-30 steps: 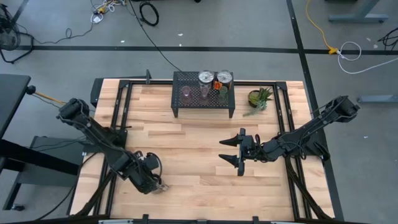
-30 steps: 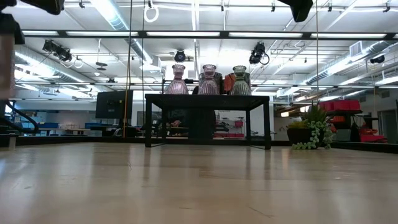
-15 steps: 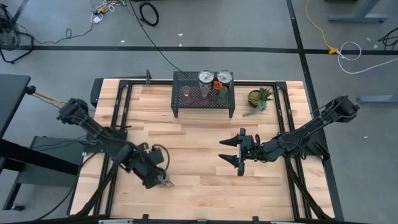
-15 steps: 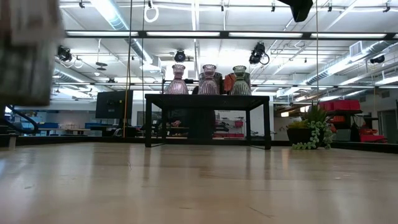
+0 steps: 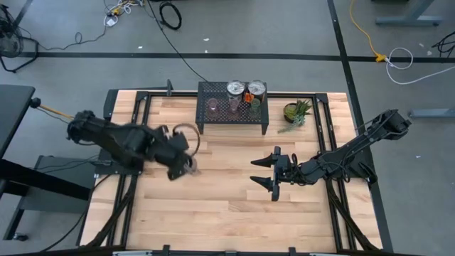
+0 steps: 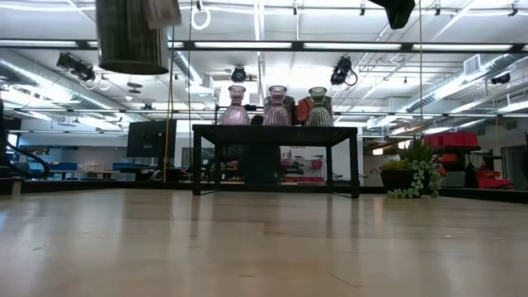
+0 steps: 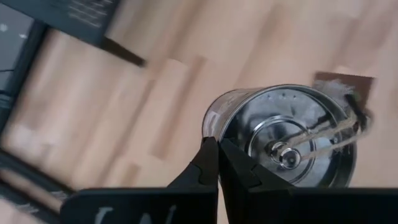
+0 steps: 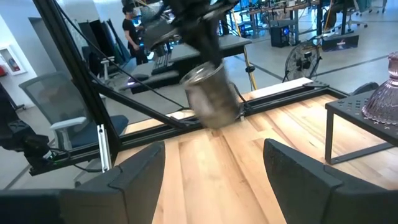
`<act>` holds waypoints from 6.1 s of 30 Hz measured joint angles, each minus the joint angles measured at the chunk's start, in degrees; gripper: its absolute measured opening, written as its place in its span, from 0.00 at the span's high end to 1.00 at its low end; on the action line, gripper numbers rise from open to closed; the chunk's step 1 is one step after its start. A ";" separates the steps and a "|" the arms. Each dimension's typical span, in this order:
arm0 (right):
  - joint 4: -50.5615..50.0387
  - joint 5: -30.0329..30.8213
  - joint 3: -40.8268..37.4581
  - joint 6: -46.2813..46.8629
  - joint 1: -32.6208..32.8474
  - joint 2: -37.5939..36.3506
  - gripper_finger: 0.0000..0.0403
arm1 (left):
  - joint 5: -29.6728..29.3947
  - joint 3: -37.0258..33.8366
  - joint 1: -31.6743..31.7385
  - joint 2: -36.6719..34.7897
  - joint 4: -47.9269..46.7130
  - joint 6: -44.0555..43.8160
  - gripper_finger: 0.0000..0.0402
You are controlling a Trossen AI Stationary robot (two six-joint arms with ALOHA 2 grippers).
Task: Pick & Place candle stick holders
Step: Put the scented candle on the shelf aligned with the other silver scented candles, then return to Home Position
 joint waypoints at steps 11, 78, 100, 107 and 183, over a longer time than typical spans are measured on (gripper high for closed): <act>0.15 -0.04 0.00 -0.56 -0.01 0.00 0.33 | -1.14 4.13 22.17 -2.78 -4.29 17.28 1.00; 0.87 -0.01 0.04 -2.31 0.00 -0.02 0.33 | 31.24 4.08 64.50 13.25 33.84 32.21 1.00; 0.85 0.00 0.02 -3.07 -0.01 -0.02 0.33 | 32.44 4.08 64.70 16.26 34.05 32.94 0.99; 0.85 0.00 0.02 -3.05 0.01 -0.02 0.33 | 32.52 4.08 64.72 16.26 34.08 32.93 0.96; -19.70 12.60 -11.84 -13.13 -9.74 -43.21 0.33 | 54.60 -56.47 63.43 -73.61 48.67 46.93 0.71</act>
